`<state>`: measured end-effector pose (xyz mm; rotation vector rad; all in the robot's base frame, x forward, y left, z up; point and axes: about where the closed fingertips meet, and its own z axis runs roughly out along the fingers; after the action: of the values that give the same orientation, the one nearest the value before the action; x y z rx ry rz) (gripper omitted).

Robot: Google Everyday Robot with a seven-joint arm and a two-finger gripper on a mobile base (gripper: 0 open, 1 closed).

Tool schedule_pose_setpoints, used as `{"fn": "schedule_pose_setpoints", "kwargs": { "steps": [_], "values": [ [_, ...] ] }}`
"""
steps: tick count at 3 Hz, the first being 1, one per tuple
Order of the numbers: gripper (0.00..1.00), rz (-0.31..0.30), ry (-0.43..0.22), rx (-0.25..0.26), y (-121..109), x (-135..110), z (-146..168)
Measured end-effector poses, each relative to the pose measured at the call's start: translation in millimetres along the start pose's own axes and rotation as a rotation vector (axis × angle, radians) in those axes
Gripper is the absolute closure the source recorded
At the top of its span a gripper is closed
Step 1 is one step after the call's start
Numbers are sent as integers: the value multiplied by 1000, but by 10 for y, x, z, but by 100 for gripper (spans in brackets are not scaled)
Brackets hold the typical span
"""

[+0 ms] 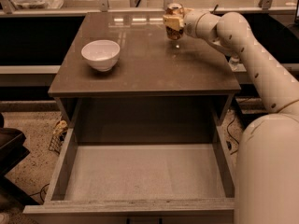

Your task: Place orange can into top drawer

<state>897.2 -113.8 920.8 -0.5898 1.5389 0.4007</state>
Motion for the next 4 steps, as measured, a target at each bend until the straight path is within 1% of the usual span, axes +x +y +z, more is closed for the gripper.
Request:
{"fn": "schedule_pose_setpoints", "kwargs": {
  "steps": [1, 2, 3, 4],
  "values": [
    [100, -44, 6, -6, 17, -351, -274],
    [100, -79, 15, -3, 94, -710, -861],
    [100, -117, 18, 0, 252, -962, -1437],
    [100, -120, 40, -56, 562, -863, -2117]
  ]
}}
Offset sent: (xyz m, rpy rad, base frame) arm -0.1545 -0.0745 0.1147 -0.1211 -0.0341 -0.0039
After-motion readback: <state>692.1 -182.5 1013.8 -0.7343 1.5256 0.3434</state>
